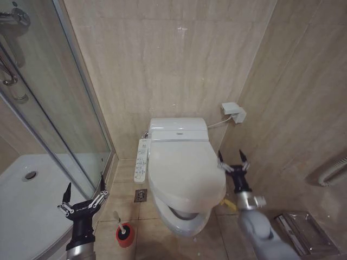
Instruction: Open the toilet lid, clean the toilet bowl with a toilet brush, close the toilet lid, and flush.
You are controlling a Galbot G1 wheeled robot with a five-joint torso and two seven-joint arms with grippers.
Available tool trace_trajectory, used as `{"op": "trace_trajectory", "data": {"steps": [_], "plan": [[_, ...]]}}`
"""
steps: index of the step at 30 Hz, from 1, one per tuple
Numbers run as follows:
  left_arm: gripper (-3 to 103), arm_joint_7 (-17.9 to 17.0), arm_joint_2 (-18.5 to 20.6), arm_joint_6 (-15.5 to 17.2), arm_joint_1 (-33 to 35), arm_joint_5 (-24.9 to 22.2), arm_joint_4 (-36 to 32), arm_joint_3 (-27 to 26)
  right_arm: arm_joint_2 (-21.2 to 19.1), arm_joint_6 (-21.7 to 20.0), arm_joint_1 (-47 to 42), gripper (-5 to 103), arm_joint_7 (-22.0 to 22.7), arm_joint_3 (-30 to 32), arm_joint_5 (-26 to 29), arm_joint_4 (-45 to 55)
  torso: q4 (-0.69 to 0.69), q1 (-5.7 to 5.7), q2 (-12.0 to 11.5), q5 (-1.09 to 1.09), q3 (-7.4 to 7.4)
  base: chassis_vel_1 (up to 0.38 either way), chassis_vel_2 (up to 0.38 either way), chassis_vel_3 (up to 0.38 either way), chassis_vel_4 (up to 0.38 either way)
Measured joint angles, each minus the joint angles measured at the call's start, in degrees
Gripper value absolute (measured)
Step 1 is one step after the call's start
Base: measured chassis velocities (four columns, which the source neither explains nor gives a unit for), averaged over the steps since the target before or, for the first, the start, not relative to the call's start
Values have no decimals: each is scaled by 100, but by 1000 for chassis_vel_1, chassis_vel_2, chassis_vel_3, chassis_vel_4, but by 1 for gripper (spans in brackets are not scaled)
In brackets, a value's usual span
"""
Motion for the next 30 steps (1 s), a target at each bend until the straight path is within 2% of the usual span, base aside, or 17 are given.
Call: {"op": "trace_trajectory", "data": {"steps": [2,7,10,14,21,27,30], "plan": [[100,2,-1,2,-25,-6,28,6,-1,11,-277,100,22,-68,31,263,1,0,0,-1,0,0,0,0,0],[100,2,74,9,-133,-129,124,-135,69,401,-792,100,-49,-247,-588,502,3,0,0,-2,0,0,0,0,0],[100,0,140,9,-205,-239,192,-314,223,566,-892,100,-72,-421,-1052,251,3,0,0,-2,0,0,0,0,0],[100,-1,193,7,-217,-348,200,-446,375,630,-860,100,-68,-527,-1318,-52,2,0,0,-2,0,0,0,0,0],[100,-5,301,4,-271,-534,263,-647,949,611,-399,100,-22,-578,-1642,-949,4,1,0,-2,0,0,0,0,0],[100,-6,345,19,-321,-559,321,-599,1310,727,-113,100,-26,-485,-1623,-1768,3,1,-1,-1,1,0,0,0,0],[100,-6,376,27,-343,-579,353,-593,1378,734,-117,100,-26,-471,-1552,-1842,2,1,-1,-1,1,0,0,0,0]]}}
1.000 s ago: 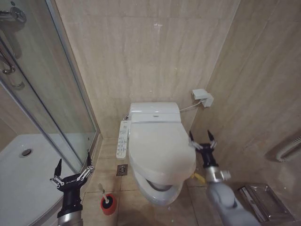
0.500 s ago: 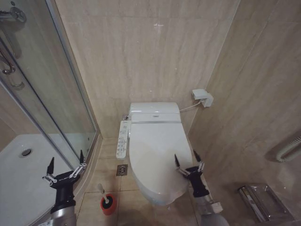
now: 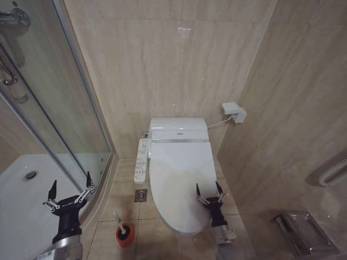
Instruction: Open the toilet lid, clean the toilet bowl with a toilet brush, close the toilet lid, and flush.
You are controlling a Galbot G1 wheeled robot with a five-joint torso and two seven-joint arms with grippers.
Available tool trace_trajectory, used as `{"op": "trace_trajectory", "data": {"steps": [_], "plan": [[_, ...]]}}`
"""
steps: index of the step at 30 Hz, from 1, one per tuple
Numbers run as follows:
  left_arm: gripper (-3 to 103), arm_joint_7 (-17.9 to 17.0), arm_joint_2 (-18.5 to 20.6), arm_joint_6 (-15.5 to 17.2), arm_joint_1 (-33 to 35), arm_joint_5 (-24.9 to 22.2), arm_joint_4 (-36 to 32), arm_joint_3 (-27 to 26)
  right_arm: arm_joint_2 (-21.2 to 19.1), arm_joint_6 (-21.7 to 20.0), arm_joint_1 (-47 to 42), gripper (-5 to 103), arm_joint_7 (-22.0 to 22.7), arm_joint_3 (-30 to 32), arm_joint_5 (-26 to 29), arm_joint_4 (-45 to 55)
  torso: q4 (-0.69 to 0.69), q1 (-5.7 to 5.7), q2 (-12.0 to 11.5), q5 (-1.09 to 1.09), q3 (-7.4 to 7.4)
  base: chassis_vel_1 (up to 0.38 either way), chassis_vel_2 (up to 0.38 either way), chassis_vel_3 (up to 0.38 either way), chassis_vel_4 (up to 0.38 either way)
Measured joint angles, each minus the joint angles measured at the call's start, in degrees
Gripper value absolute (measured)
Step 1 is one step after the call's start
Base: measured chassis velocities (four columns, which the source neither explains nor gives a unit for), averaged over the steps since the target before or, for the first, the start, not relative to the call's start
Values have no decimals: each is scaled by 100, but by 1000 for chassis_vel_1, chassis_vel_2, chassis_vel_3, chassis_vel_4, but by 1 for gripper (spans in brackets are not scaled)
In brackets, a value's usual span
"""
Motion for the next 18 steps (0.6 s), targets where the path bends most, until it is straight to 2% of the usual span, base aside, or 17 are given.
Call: {"op": "trace_trajectory", "data": {"steps": [7,12,15,16,18], "plan": [[100,6,79,15,-136,-91,205,-86,9,123,-206,100,-49,113,99,544,1,0,0,0,0,0,0,0,0],[100,79,155,70,-311,-174,415,-107,-20,206,-545,100,-103,203,108,1382,1,0,0,0,0,0,0,0,0],[100,169,349,204,-603,-222,657,-111,-57,-59,-631,100,45,293,178,2222,-1,0,0,0,0,0,0,0,0],[100,169,349,204,-603,-222,657,-111,-57,-59,-631,100,45,293,178,2222,-1,0,0,0,0,0,0,0,0],[100,314,510,233,-758,-372,783,-110,-124,-380,-628,100,194,370,207,2652,0,0,0,-1,0,0,0,0,0]]}}
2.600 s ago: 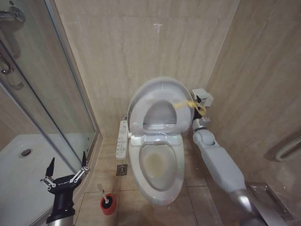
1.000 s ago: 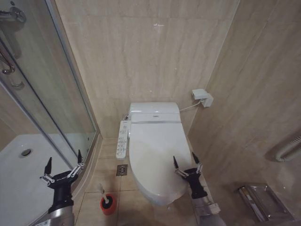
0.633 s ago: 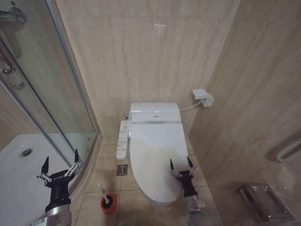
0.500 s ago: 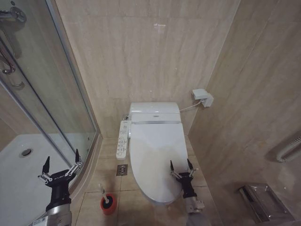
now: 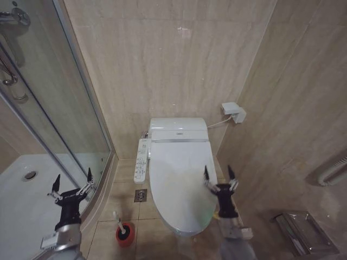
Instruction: Open the toilet lid, clean the toilet bowl with a toilet brush, close the toilet lid, and flush.
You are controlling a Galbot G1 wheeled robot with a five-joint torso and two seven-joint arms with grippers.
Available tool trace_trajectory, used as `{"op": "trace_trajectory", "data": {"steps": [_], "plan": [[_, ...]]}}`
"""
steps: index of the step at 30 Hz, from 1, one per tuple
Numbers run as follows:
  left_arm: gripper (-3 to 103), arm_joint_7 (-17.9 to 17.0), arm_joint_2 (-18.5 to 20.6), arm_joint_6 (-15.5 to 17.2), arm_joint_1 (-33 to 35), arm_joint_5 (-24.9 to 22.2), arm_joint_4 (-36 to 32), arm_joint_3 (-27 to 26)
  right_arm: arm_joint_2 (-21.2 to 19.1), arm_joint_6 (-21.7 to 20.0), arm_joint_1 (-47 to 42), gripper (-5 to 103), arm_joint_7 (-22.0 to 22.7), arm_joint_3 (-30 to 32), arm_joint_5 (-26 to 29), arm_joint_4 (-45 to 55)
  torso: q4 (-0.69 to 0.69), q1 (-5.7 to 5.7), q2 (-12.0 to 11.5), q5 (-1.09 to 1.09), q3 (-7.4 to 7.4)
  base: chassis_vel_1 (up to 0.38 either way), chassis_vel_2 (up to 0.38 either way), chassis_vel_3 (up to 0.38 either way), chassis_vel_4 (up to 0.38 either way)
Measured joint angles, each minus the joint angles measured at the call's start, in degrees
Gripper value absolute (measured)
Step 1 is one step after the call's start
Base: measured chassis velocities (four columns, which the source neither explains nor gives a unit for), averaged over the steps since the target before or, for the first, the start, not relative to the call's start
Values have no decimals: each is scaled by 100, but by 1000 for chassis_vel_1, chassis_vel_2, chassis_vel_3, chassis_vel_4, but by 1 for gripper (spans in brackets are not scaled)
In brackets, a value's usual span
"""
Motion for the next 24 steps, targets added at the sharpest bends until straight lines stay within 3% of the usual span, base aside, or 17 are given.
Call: {"op": "trace_trajectory", "data": {"steps": [5,9,12,24], "plan": [[100,307,325,33,-145,-532,139,62,-108,-300,100,100,136,105,128,355,1,0,0,0,0,0,0,0,0],[100,1025,683,-239,-174,-873,270,47,-141,-456,294,100,164,150,206,404,-1,0,0,0,0,0,0,0,0],[100,1267,734,-350,-73,-933,215,-93,-140,-462,425,100,114,74,225,307,3,0,0,1,0,0,0,0,0],[100,1426,656,-283,171,-861,-56,-372,-88,-238,565,100,-130,-3,472,-4,1,-2,1,1,-1,0,0,0,0]]}}
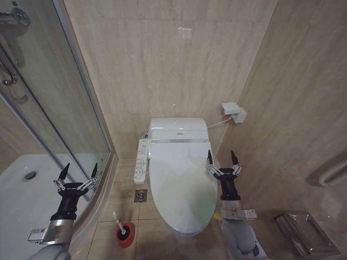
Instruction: Open the toilet lid, clean the toilet bowl with a toilet brush, close the toilet lid, and flush.
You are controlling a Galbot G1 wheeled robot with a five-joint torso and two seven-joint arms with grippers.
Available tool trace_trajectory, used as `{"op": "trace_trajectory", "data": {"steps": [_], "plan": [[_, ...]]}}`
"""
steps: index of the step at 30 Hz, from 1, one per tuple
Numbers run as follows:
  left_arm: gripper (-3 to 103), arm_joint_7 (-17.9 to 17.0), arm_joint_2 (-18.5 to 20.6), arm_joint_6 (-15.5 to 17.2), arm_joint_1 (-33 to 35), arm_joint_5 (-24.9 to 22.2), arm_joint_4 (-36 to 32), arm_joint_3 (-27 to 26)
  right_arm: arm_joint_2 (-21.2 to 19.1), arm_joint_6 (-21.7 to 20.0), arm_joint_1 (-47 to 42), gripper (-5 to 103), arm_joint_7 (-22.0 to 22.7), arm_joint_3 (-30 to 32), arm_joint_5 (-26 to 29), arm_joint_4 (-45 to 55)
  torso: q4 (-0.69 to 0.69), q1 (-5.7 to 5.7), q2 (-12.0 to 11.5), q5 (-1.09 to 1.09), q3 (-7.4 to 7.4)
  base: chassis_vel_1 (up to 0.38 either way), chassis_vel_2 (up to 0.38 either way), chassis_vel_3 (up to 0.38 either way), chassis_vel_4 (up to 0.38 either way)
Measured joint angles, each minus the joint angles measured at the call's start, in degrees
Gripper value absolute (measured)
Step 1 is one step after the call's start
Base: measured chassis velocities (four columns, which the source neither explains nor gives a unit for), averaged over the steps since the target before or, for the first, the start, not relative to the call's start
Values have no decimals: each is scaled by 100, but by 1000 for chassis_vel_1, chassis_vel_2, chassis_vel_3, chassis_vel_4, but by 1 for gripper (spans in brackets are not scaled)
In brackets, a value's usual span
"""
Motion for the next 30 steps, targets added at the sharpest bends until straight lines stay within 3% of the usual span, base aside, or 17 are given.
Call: {"op": "trace_trajectory", "data": {"steps": [15,21,25,27,30], "plan": [[100,31,20,-57,33,68,63,-52,13,12,68,100,74,-6,-55,-86,-2,2,0,-1,1,-160,150,171,-171],[100,35,48,-61,-87,71,203,2,11,28,67,100,119,-9,-111,-148,6,8,-2,0,3,-184,178,199,-147],[100,207,159,-227,-270,-35,472,78,15,59,94,100,124,-7,-131,-225,-5,4,-2,0,2,-90,29,12,-22],[100,296,207,-316,-319,-86,573,98,20,62,101,100,124,-9,-133,-243,-4,2,-1,0,1,32,-30,-79,2],[100,732,496,-630,-610,-404,1052,235,42,70,142,100,122,-32,-156,-314,4,-2,0,0,-1,60,-40,-52,41]]}}
